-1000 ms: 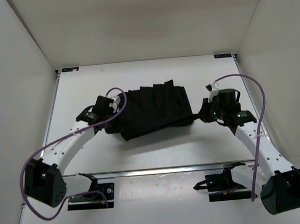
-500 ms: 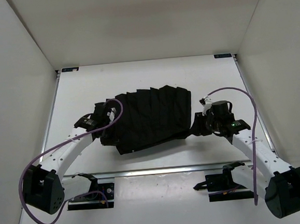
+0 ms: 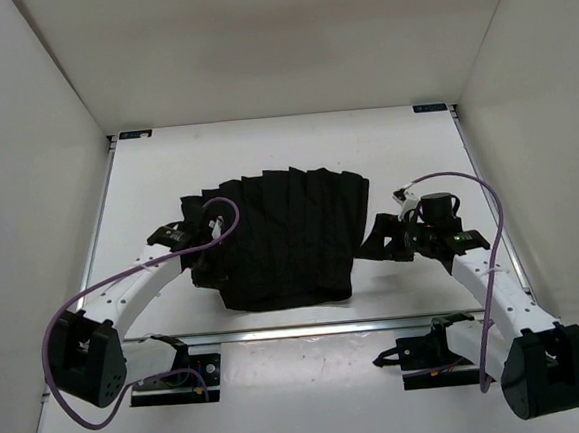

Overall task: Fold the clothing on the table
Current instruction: Flatten the skirt out, then fold the skirt

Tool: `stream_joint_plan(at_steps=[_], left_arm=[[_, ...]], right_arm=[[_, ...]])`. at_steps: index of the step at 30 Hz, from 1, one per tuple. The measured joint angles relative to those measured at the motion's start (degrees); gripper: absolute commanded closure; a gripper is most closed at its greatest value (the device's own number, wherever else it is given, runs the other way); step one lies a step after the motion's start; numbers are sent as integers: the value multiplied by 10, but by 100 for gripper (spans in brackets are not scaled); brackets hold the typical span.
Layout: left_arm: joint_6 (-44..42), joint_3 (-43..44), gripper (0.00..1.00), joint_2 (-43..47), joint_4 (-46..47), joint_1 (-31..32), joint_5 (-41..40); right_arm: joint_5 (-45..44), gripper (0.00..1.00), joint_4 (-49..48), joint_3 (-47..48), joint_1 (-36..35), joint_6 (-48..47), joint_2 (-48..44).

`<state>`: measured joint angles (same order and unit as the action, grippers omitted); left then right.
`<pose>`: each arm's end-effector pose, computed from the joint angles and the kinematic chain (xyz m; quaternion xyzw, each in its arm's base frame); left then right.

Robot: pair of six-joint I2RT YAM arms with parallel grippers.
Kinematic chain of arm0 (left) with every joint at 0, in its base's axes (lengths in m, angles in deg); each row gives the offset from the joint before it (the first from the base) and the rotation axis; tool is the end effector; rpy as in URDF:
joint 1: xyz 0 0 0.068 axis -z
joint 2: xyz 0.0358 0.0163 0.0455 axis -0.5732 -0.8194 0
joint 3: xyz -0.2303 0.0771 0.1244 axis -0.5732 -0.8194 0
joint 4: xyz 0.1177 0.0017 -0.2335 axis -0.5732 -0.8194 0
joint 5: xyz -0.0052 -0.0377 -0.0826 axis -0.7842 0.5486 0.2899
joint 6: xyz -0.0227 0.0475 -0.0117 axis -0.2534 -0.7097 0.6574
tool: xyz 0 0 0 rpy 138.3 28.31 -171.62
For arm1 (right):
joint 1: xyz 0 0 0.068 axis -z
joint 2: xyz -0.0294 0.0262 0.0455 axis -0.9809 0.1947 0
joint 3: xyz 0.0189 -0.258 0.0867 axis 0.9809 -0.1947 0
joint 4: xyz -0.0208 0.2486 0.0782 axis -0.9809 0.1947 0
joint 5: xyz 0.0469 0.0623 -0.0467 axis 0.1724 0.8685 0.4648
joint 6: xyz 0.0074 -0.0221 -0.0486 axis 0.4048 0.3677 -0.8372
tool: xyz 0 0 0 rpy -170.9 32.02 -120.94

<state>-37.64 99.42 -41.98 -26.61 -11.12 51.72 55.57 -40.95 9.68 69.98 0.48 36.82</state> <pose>0.1860 -0.0857 0.2103 0.0043 0.9916 -0.0896 0.0932 0.1838 0.0500 0.2158 -0.0389 0.8940 0.3636 0.2591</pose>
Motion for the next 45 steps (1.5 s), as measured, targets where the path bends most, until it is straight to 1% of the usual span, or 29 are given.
stream_joint_plan(at_steps=[1,4,7,10,13,17,18,22,25,34,41,44,45], left_arm=[[0,-1,100,0,0,0,0],[-2,-1,100,-7,-2,1,0],[-1,-1,100,-23,-3,2,0],[0,-1,100,-37,-1,5,0],[0,-1,100,-44,0,9,0],[0,-1,100,-38,5,7,0],[0,-2,100,-33,6,5,0],[-2,-8,100,-5,10,-9,0],[-4,-15,100,9,15,-17,0],[-7,-19,100,9,27,-17,3],[-13,-22,100,9,31,-18,5],[-15,-25,100,9,33,-19,5],[-15,-25,100,9,33,-21,5]], right_arm=[[9,29,-1,-1,7,8,-2],[40,32,-13,-5,12,34,22],[49,31,-32,-27,-31,65,62],[66,32,-52,-64,-89,101,72],[67,35,-70,-102,-99,130,64],[39,36,-80,-123,-99,170,52],[28,35,-88,-123,-99,181,48],[-16,36,-129,-123,-100,225,40],[-42,39,-155,-125,-104,256,35],[-59,42,-205,-155,-126,322,42],[-59,50,-227,-155,-156,344,76],[-59,64,-229,-154,-160,347,90],[-59,73,-232,-154,-160,348,96]])
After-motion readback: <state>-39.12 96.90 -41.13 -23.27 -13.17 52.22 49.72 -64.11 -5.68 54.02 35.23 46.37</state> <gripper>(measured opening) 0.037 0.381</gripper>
